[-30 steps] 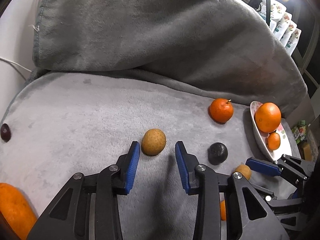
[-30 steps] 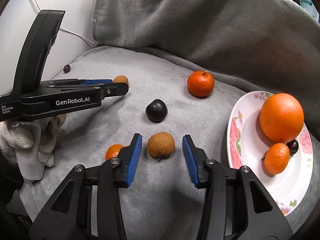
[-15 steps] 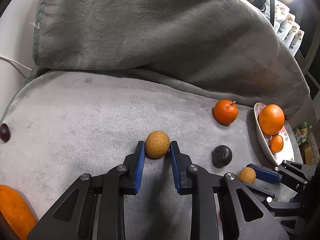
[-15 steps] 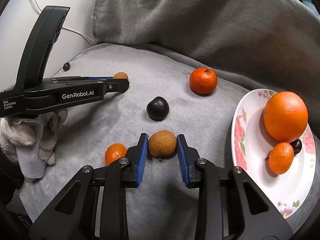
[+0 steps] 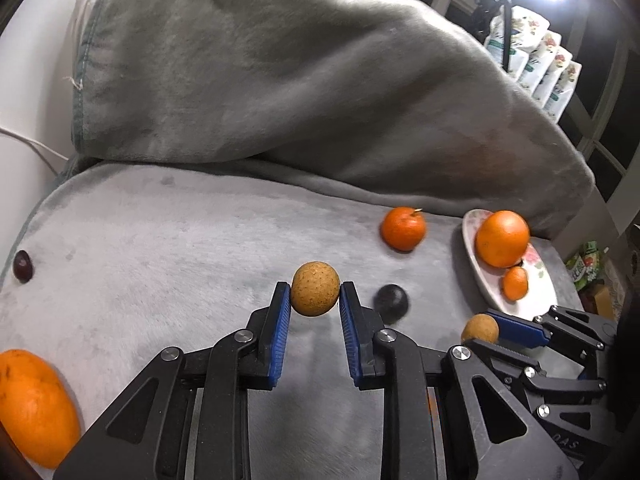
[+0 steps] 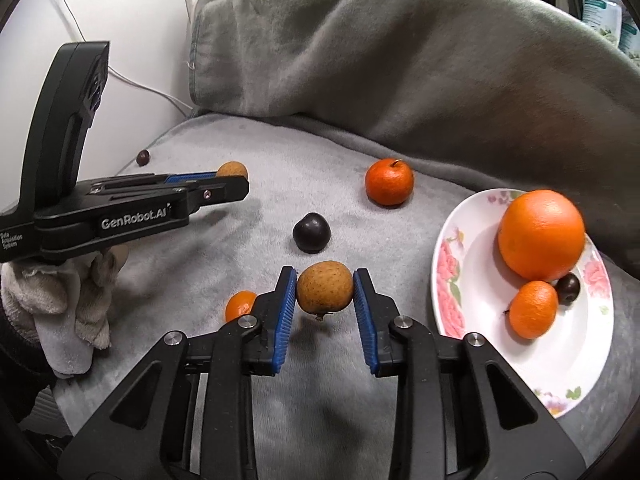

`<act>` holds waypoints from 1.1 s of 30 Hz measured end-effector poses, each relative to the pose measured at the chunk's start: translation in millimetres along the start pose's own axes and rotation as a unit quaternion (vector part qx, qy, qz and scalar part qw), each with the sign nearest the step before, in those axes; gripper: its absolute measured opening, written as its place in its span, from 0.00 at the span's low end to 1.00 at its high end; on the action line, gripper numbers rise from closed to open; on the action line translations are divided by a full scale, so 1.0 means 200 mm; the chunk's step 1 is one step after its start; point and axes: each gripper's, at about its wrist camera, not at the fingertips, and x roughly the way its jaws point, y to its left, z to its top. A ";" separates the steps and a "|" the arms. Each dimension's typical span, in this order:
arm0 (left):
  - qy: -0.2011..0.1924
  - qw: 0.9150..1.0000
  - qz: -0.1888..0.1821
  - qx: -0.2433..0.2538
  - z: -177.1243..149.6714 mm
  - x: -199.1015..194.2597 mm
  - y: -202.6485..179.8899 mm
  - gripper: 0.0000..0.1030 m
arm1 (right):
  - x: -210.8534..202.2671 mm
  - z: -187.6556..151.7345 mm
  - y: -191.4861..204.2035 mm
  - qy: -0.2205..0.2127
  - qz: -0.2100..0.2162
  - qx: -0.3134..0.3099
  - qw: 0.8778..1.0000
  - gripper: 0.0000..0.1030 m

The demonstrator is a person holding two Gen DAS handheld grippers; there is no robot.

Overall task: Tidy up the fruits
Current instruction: 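Close the right gripper on the brown longan and carry it over the plate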

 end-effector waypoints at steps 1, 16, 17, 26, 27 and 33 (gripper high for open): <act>-0.003 1.000 -0.002 0.003 -0.01 -0.02 -0.01 0.22 | -0.02 0.00 -0.01 -0.003 -0.001 0.001 1.000 0.30; -0.017 0.998 -0.053 0.036 -0.04 -0.17 -0.27 0.22 | -0.32 -0.10 -0.26 -0.050 -0.039 0.051 0.997 0.30; -0.016 0.998 -0.057 0.039 -0.04 -0.17 -0.29 0.22 | -0.34 -0.12 -0.29 -0.052 -0.044 0.056 0.996 0.30; -0.004 0.995 -0.075 0.059 -0.07 -0.12 -0.42 0.22 | -0.43 -0.20 -0.52 -0.056 -0.076 0.098 0.991 0.30; -0.003 0.995 -0.076 0.060 -0.07 -0.12 -0.43 0.22 | -0.44 -0.20 -0.54 -0.055 -0.079 0.100 0.990 0.30; 0.000 0.994 -0.085 0.069 -0.06 -0.09 -0.50 0.22 | -0.44 -0.23 -0.62 -0.052 -0.092 0.108 0.988 0.30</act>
